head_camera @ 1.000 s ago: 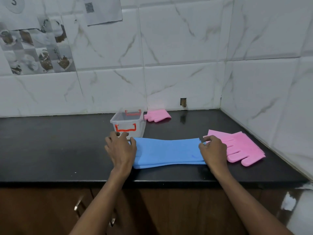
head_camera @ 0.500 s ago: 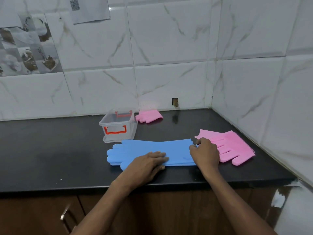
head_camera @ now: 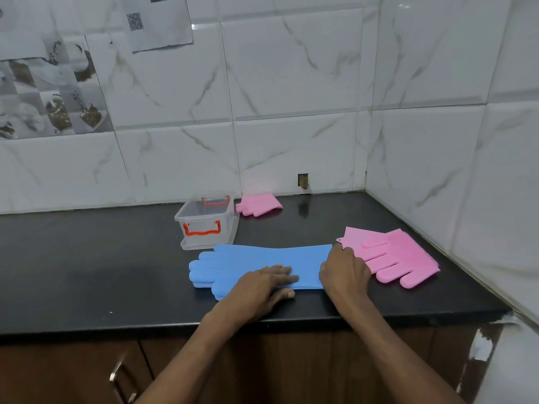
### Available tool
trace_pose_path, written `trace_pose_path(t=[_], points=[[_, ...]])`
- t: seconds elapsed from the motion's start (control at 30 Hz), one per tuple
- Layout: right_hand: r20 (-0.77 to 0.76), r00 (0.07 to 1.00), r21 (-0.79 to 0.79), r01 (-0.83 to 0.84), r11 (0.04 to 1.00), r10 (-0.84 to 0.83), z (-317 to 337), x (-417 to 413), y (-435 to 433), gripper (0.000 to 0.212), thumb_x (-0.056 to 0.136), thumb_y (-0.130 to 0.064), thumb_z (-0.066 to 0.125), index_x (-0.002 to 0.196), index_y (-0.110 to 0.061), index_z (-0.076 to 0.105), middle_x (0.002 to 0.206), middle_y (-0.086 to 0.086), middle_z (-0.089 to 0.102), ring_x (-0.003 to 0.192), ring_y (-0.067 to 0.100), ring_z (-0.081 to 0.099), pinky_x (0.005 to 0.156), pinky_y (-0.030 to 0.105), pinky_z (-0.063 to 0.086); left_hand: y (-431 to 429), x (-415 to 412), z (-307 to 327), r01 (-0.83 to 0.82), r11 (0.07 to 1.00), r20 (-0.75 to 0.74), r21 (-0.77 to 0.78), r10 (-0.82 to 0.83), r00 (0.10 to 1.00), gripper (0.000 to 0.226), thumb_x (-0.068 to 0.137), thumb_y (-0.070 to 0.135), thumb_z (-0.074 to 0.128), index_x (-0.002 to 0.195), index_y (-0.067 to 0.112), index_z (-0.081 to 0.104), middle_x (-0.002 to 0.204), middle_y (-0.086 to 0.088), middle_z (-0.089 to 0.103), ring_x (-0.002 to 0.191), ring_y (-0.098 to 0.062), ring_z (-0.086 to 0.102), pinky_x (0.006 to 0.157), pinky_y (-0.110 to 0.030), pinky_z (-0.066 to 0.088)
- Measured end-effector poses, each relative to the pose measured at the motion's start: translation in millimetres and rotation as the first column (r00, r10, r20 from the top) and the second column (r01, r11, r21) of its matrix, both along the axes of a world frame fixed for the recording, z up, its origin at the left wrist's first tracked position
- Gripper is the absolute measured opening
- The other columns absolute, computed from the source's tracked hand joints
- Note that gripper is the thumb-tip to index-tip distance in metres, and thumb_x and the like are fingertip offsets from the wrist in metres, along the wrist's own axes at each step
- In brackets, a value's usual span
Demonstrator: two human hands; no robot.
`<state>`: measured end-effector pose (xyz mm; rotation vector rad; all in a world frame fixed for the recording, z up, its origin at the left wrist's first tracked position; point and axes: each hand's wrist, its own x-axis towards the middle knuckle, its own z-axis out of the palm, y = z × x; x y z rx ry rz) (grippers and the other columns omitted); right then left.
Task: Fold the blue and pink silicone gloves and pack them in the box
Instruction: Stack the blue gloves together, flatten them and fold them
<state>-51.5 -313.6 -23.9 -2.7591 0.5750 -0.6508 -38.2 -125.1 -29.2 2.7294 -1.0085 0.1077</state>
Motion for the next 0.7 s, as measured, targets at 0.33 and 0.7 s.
trace_pose_path(t=[0.33, 0.7], points=[[0.073, 0.856, 0.034, -0.516, 0.856, 0.512, -10, -25, 1, 0.04, 0.101, -0.021, 0.039, 0.138, -0.009, 0.047, 0.147, 0.009, 0.046, 0.133, 0.021, 0.043, 0.109, 0.028, 0.029, -6, -6, 24, 0.02, 0.956, -0.272, -0.293, -0.103, 0.957, 0.047, 0.1, 0.054, 0.028, 0.137, 0.037, 0.052, 0.147, 0.018, 0.045, 0.137, -0.001, 0.036, 0.11, -0.02, 0.025], [-0.17, 0.925, 0.027, -0.341, 0.94, 0.341, 14, -3, 54, 0.033, 0.092, -0.014, 0.038, 0.12, -0.005, 0.053, 0.128, 0.017, 0.056, 0.116, 0.031, 0.053, 0.09, 0.036, 0.043, 55, 50, -7, -0.277, 0.953, -0.011, 0.123, 0.281, 0.96, 0.067, 0.092, 0.07, 0.018, 0.153, 0.043, 0.009, 0.164, 0.008, 0.001, 0.151, -0.014, -0.008, 0.121, -0.045, -0.011]])
